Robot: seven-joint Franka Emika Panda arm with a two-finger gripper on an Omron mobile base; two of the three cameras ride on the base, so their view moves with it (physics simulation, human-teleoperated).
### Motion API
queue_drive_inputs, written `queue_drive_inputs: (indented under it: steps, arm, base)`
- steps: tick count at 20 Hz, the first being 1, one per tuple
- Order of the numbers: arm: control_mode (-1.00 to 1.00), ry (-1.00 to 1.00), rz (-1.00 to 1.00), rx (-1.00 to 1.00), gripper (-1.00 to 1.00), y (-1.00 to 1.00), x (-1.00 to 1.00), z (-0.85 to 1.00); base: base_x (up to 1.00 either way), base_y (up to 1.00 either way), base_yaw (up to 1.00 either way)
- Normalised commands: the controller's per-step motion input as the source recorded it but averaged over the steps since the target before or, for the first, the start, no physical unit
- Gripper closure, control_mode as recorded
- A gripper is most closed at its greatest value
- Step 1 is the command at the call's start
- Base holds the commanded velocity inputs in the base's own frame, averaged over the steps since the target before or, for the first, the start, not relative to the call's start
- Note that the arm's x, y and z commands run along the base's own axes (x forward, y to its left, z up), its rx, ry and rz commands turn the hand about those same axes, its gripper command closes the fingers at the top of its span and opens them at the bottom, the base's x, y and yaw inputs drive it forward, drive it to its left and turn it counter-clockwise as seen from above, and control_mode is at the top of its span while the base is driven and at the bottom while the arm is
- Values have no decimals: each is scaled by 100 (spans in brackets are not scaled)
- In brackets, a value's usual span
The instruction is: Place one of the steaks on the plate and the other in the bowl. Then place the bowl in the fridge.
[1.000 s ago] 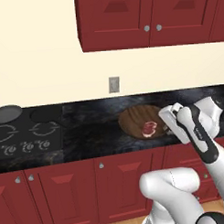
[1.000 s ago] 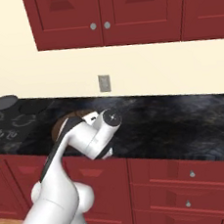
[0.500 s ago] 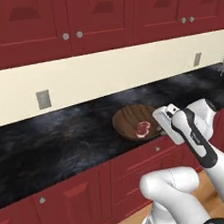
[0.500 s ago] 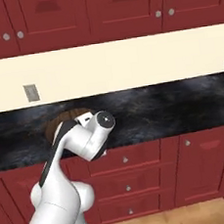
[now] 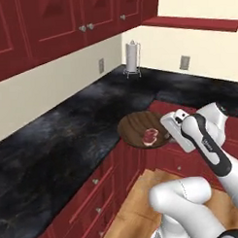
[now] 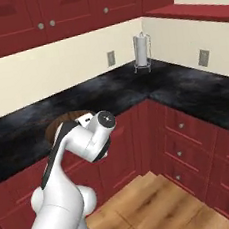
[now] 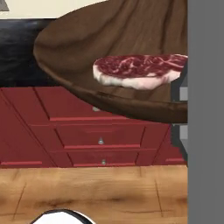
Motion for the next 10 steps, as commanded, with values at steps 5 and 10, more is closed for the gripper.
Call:
queue_drive_inputs:
  steps: [5, 10]
  arm:
    - [100, 0, 0, 0, 100, 0, 0, 0]
    - [100, 0, 0, 0, 100, 0, 0, 0]
  base:
    - [0, -52, -86]
    - [2, -36, -87]
